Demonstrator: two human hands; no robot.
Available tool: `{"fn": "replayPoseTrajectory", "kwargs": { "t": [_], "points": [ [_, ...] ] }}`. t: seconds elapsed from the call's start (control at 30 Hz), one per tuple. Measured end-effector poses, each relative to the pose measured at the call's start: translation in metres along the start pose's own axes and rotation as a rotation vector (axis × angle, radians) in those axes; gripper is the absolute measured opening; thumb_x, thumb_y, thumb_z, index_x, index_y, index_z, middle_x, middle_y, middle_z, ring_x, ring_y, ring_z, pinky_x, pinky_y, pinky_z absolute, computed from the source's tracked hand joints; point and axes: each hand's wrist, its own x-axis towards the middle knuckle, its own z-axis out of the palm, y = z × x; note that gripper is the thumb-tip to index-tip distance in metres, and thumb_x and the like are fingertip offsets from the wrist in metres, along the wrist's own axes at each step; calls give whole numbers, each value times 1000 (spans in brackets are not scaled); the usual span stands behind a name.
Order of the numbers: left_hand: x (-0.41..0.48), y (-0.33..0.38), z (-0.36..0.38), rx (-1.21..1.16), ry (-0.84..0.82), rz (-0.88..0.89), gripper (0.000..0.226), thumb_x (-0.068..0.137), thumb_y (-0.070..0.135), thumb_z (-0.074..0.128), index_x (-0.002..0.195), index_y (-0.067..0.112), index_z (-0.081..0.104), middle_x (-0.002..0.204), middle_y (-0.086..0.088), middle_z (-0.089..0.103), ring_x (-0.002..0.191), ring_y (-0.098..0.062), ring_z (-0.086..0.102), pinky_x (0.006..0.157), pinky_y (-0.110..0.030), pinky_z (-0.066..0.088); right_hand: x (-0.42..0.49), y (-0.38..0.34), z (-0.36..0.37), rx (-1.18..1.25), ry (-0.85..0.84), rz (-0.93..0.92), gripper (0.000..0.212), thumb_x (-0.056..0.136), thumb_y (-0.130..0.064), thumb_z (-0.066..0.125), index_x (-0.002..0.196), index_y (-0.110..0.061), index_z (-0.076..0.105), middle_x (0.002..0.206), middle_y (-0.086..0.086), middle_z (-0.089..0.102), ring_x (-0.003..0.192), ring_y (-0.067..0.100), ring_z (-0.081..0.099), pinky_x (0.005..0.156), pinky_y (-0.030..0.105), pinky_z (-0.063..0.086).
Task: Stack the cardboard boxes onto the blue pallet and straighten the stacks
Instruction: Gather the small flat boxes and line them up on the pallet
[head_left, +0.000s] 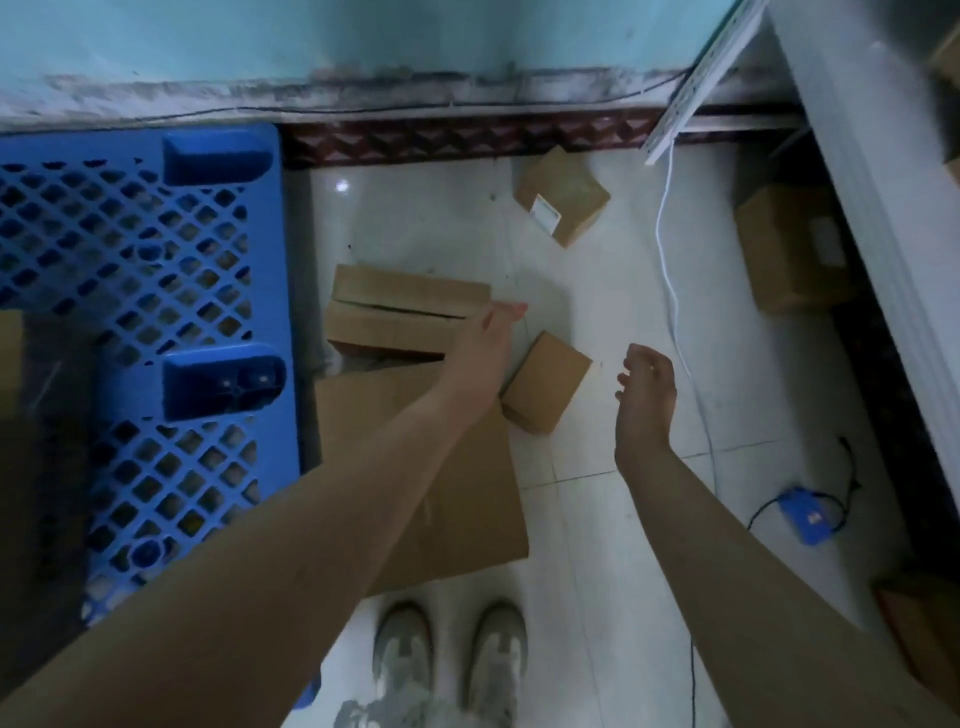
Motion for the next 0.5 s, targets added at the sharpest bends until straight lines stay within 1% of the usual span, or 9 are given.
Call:
{"fn": "replayPoseTrajectory", "kwargs": {
  "t": [0.07,0.13,0.17,0.23,0.27,0.3,0.37,0.43,0.5],
  "points": [
    [35,-36,17,36,-13,-17,34,100,28,35,126,19,56,127,8,54,121,-9,47,103,-25,31,35,29,2,15,43,29,8,92,-33,53,96,-31,60,107,-8,60,98,11,55,78,23,43],
    [68,-70,34,105,-30,-26,36,101,32,36,130,18,52,131,5,51,123,-12,45,107,-29,29,70,63,4,5,77,57,18,93,-35,53,108,-27,60,112,-7,60,98,11,55,73,22,42],
    [86,-87,43,121,-45,-41,35,100,33,37,128,19,53,130,3,51,124,-14,45,109,-33,30,88,82,7,-8,73,63,25,94,-36,53,115,-25,58,115,-5,59,98,10,56,70,22,41],
    [121,-120,54,131,-53,-63,27,99,31,39,117,21,58,125,-2,54,123,-20,47,109,-36,32,122,122,15,-37,82,82,34,94,-39,52,124,-22,54,118,-3,58,95,8,55,66,21,39],
    [138,-136,59,150,-49,-56,27,99,31,40,116,20,59,125,-5,55,123,-21,47,107,-36,33,137,143,19,-62,87,82,37,95,-40,51,126,-22,52,120,-2,58,93,8,54,66,20,38],
    [157,-152,63,180,-51,-50,33,98,32,40,121,17,58,129,-7,54,126,-22,46,106,-35,34,153,163,23,-79,81,74,39,94,-41,51,128,-22,51,121,-1,58,93,10,54,67,22,39],
    [190,-185,68,272,-69,-52,46,98,34,37,134,9,49,141,-14,47,132,-26,41,102,-32,34,179,197,33,-95,71,78,43,94,-43,50,133,-23,46,128,2,55,101,16,53,77,26,40],
    [214,-214,75,350,-56,-35,46,99,32,33,134,5,47,142,-17,45,132,-28,40,97,-28,32,201,227,42,-99,49,113,50,95,-48,48,139,-26,40,140,5,48,115,22,51,88,31,38],
    [230,-236,87,402,-5,-34,46,99,33,33,132,5,48,139,-17,48,131,-31,42,101,-28,32,214,248,50,-103,23,153,58,94,-55,44,145,-29,33,148,5,40,129,26,45,96,35,36]
  ]
}}
